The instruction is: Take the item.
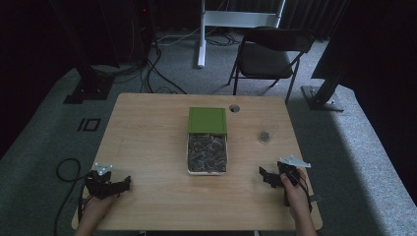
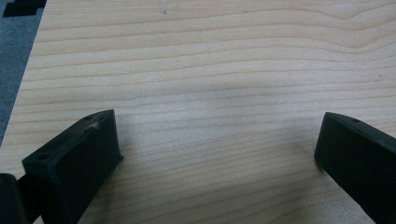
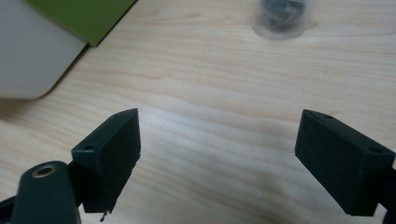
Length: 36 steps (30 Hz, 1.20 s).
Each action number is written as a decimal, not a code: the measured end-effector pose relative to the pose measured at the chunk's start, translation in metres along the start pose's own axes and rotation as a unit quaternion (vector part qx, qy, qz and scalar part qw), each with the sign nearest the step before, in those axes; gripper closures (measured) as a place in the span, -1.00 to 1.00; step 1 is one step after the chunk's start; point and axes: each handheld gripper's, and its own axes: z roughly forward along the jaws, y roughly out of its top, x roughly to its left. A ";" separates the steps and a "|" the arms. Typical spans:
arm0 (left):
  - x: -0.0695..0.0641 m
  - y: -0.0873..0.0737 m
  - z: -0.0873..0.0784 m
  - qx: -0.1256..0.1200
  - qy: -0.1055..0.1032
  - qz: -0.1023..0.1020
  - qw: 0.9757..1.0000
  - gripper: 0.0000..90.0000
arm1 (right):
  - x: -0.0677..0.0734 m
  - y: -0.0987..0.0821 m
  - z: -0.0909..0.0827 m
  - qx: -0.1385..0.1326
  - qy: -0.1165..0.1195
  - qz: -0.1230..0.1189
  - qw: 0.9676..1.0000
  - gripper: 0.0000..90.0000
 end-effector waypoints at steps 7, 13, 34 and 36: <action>0.000 0.000 0.000 0.000 0.000 0.000 1.000 -0.99 | -0.002 -0.011 -0.005 0.018 0.001 -0.015 1.000 -0.68; 0.000 0.000 0.000 0.000 0.000 0.000 1.000 -0.99 | -0.005 -0.022 -0.006 0.027 0.002 -0.023 0.999 -0.68; 0.000 0.000 0.000 0.000 0.000 0.000 1.000 -0.99 | -0.003 -0.044 -0.026 0.052 0.021 -0.104 0.993 -0.69; 0.000 0.000 0.000 0.000 0.002 -0.003 1.000 -0.99 | -0.003 -0.044 -0.026 0.052 0.023 -0.105 0.993 -0.69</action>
